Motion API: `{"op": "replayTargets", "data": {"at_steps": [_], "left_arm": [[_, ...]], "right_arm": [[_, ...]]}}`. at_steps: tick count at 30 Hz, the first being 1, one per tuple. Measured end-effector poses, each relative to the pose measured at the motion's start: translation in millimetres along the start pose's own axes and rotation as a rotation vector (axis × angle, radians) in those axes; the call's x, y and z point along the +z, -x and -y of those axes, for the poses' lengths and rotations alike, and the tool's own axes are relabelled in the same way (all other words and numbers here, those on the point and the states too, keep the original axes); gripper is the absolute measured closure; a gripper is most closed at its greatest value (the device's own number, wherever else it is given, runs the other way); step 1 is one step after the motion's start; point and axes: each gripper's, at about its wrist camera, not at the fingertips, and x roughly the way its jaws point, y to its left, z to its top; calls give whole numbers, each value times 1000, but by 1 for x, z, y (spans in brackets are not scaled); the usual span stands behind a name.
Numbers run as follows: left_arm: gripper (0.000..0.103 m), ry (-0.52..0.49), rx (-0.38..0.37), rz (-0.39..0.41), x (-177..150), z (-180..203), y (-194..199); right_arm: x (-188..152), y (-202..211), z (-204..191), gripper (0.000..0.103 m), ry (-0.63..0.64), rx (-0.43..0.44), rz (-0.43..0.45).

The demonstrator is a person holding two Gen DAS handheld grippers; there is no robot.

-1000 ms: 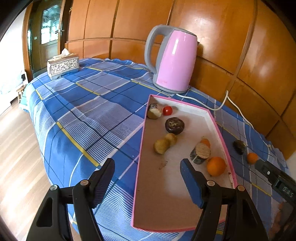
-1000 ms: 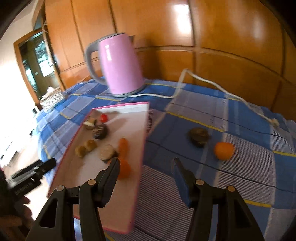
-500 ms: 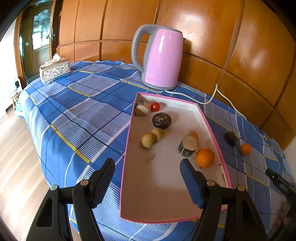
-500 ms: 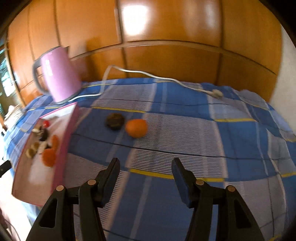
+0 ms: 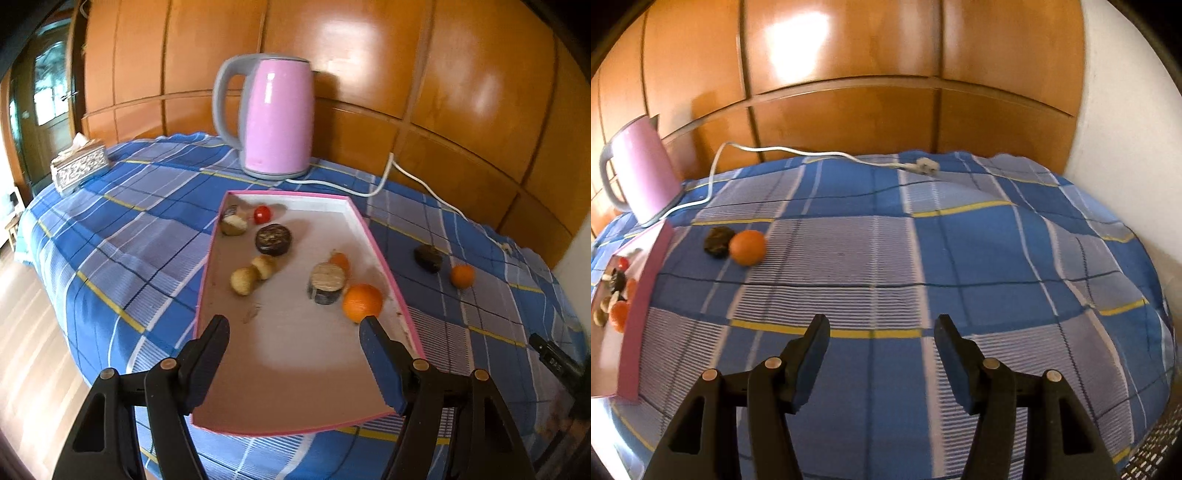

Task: Organize fruits
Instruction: 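Move the left tool off the tray toward the dark brown fruit on the bedspread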

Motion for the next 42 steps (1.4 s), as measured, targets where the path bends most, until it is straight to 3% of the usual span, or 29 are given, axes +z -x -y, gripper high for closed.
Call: {"op": "replayTargets", "data": {"at_steps": [23,35,38,42], "left_arm": [[30,-153,-105,-62,5,69,-15],[30,-195,-207,-110,41,109,-44],[31,-200,-231,-135,49,117,-56],[42,-230,-240,-156,58,133,-71]], "right_arm": [[-20,-15,45,43,-66,-134,-12],[-26,-23,53,43,-58,-164,-6],[-26,-24,55,42,-63,-154,-4],[-27,-25,58,40,-78,-143,-3]]}}
